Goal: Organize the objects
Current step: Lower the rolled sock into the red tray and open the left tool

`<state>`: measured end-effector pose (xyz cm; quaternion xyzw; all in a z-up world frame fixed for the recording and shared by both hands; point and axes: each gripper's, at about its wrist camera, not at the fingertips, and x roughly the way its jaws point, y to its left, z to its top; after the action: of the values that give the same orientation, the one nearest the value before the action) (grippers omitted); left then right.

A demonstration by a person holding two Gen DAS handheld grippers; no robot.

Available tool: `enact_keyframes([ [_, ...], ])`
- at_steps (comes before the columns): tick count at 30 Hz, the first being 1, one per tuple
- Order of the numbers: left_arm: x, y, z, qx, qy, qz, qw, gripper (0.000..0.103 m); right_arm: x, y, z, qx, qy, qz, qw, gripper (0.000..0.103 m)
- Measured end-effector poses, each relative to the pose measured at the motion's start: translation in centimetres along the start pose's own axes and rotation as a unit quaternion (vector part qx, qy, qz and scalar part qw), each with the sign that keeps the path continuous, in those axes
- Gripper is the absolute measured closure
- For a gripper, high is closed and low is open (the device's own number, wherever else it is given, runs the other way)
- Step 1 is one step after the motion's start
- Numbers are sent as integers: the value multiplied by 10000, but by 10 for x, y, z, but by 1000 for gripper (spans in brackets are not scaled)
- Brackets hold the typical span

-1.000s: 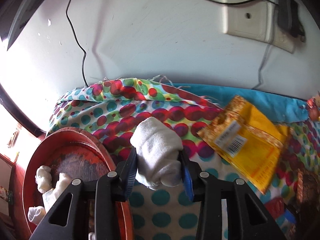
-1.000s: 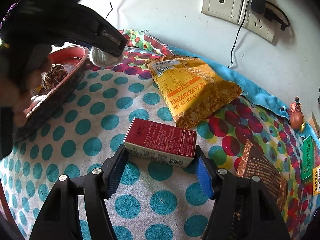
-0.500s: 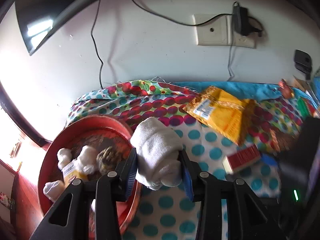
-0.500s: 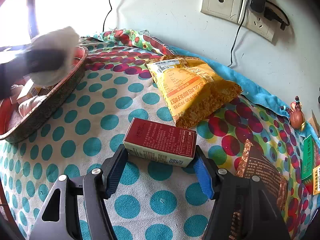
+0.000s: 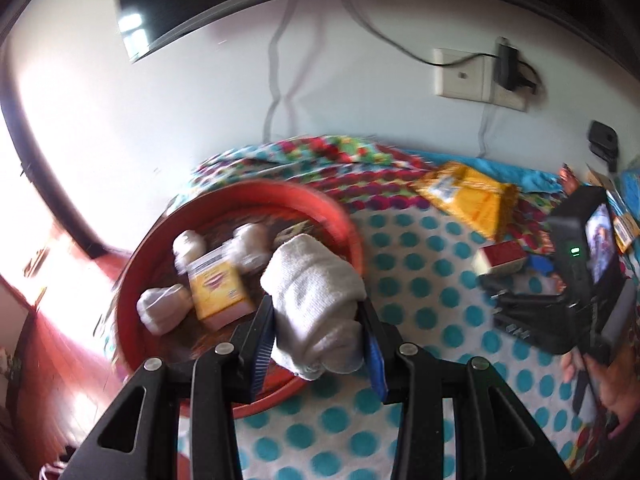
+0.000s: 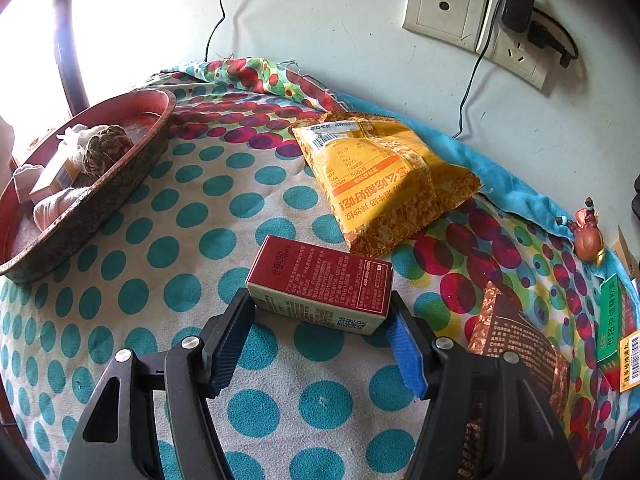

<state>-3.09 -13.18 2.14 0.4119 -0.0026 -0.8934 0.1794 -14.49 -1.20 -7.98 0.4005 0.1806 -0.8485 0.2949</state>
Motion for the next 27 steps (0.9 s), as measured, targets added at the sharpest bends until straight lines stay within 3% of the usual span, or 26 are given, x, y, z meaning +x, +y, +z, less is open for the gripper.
enact_keyframes([
  [8,2,93,-17,-837,204,537,9948,63,-1,1,0,-7,-2,7,10000,41],
  [12,14,126,-25,-1108,355,619,9913,63,-1,1,-1,-31,-9,-14,10000,41],
  [18,42,146,-33,-1363,597,336,9883,63,-1,0,-1,-37,-10,-15,10000,41],
  [27,72,145,-36,-1357,852,162,9870,63,-2,0,-2,-46,-15,-11,10000,40],
])
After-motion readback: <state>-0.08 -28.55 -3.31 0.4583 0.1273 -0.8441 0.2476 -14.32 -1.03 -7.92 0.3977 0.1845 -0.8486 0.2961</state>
